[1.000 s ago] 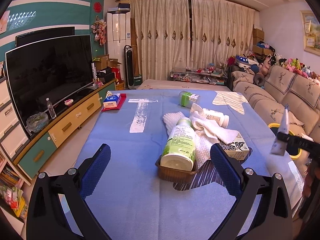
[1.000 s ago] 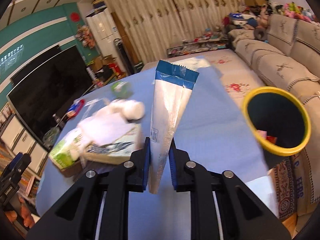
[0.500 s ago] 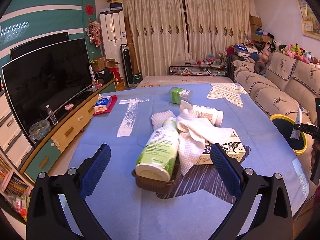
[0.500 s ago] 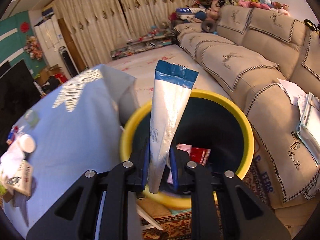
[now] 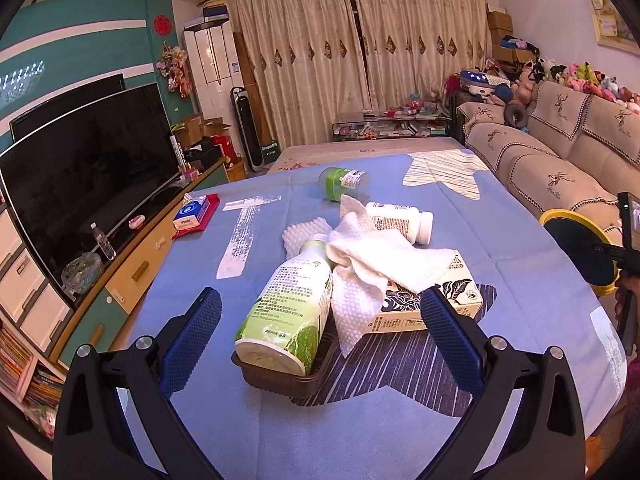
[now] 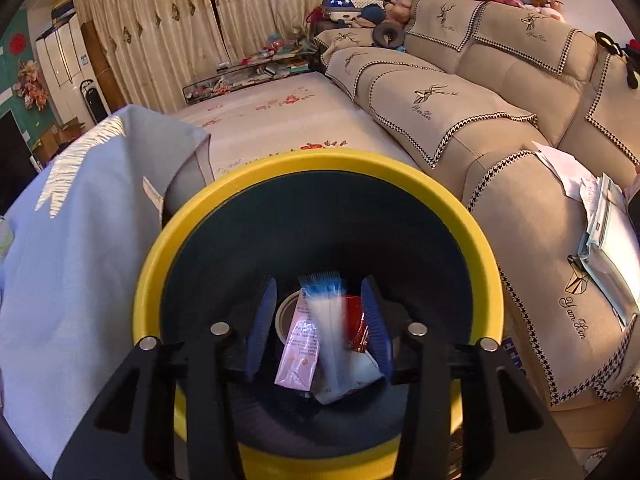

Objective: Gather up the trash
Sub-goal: 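Carry the white-and-blue tube over the bin and open the right gripper, then close the left gripper around the white bottle with green label, then lift the white bottle with the left gripper while the right gripper grasps the white towel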

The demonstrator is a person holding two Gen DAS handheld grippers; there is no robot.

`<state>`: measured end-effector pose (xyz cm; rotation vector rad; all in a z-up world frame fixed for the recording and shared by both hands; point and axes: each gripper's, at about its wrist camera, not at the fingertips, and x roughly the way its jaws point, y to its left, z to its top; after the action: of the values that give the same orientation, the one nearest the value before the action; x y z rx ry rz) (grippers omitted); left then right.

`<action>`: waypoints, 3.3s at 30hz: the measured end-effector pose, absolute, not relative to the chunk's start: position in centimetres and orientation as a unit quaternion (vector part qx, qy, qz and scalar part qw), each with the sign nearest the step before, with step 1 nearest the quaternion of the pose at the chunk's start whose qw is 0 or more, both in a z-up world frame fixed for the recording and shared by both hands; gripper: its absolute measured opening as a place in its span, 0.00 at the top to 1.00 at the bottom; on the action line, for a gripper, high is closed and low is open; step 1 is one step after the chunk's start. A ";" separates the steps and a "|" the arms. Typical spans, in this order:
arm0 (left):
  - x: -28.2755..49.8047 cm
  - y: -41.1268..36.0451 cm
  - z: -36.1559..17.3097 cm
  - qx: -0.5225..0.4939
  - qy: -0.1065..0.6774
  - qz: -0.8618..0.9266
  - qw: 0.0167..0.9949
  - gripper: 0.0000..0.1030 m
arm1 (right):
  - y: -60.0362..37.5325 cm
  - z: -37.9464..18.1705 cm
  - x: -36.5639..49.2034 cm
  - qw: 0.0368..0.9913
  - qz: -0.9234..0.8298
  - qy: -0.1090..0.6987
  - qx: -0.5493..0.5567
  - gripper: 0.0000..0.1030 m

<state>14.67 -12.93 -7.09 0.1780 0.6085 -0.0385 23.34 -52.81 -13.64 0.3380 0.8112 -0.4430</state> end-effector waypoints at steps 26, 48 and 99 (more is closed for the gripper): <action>20.3 -8.0 -10.4 0.077 0.349 -0.030 0.934 0.08 | -36.8 -8.4 17.9 0.917 -0.023 0.372 0.144 0.44; 23.1 -8.9 -12.0 0.073 0.383 -0.091 0.916 0.48 | -37.1 -9.0 18.4 0.912 -0.013 0.376 0.161 0.42; 9.7 -13.4 8.9 0.126 0.212 -0.179 0.953 0.48 | -24.6 4.9 21.9 0.931 0.287 0.211 0.073 0.38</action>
<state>9.74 -13.41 8.91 0.2565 0.4305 -0.3629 21.94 -24.59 4.90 0.1495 0.4329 0.5885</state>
